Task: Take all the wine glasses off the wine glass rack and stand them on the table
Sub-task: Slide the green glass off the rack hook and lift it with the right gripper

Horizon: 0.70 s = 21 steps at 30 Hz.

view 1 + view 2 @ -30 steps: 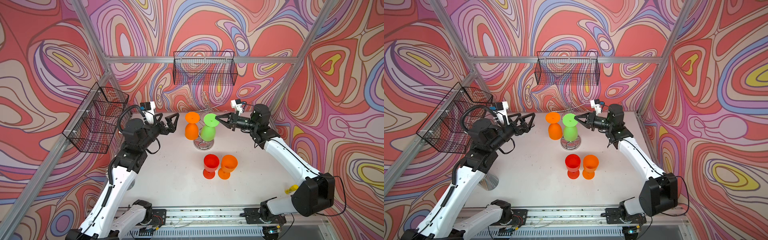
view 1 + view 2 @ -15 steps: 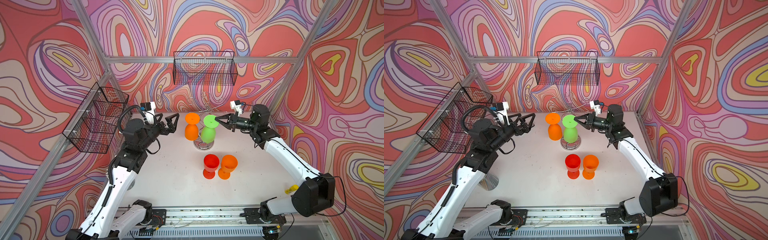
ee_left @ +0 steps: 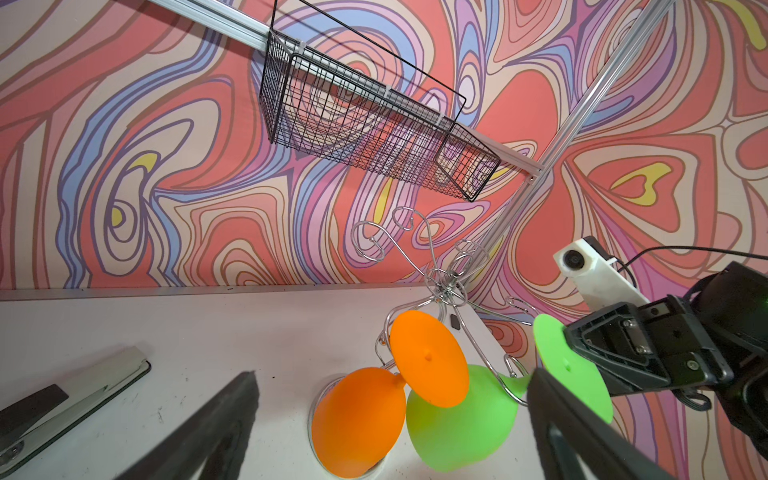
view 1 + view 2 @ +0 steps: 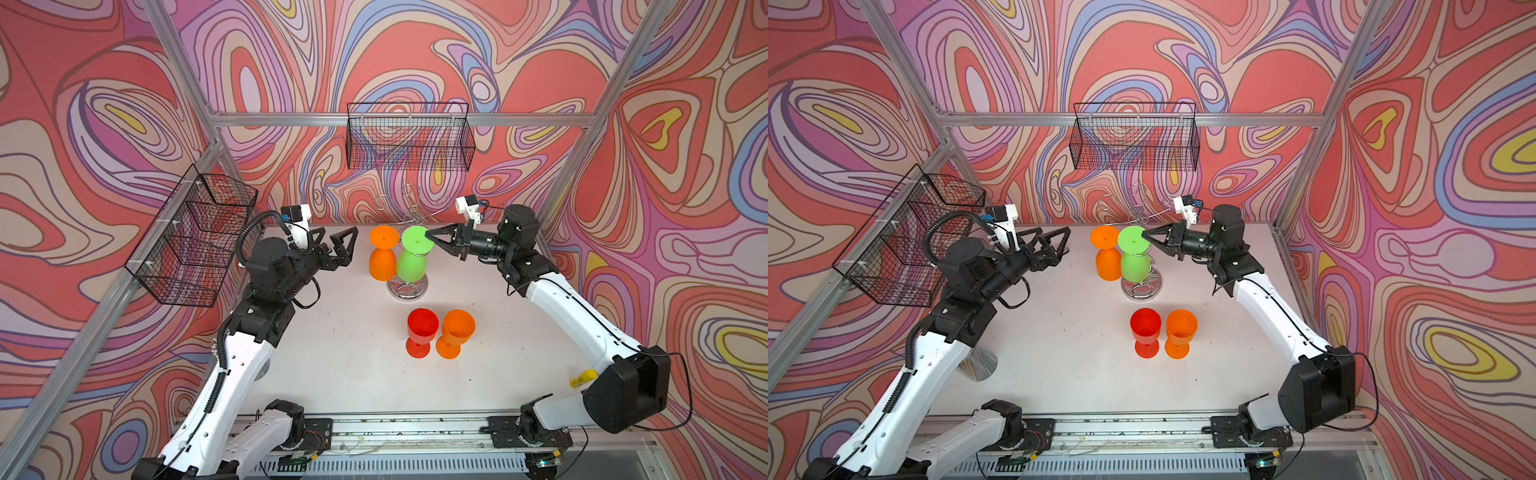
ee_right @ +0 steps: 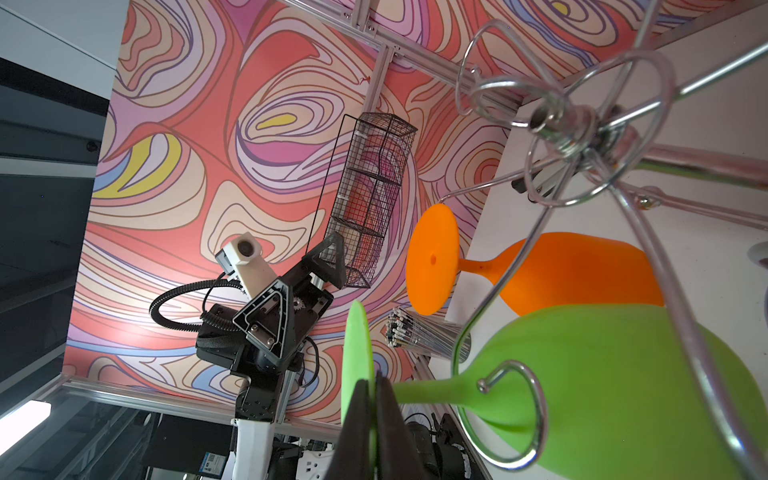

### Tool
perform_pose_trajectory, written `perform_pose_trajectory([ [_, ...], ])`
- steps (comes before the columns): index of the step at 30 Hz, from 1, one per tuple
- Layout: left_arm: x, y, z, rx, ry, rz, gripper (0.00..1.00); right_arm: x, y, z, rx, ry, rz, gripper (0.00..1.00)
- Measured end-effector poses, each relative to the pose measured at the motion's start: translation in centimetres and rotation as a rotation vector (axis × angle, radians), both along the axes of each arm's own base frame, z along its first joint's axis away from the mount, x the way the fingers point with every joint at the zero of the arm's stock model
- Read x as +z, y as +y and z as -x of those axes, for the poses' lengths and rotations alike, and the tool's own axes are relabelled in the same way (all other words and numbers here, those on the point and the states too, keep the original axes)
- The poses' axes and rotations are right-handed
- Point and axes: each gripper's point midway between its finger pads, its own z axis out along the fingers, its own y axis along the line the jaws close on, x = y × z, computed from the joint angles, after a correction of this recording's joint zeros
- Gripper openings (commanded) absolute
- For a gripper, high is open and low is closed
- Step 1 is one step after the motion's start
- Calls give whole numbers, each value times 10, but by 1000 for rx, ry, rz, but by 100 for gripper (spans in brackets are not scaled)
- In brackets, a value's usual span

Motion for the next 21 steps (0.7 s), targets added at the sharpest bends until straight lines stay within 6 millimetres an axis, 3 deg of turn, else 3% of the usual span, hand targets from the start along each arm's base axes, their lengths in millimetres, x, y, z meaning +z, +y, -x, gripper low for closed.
perform_pose_trajectory([
  [10, -3, -1, 0, -5, 6, -1, 100, -12, 2, -13, -29, 28, 12, 0],
  [21, 0, -1, 4, -12, -3, 1, 100, -9, -4, -25, -116, 2, 72, 0],
])
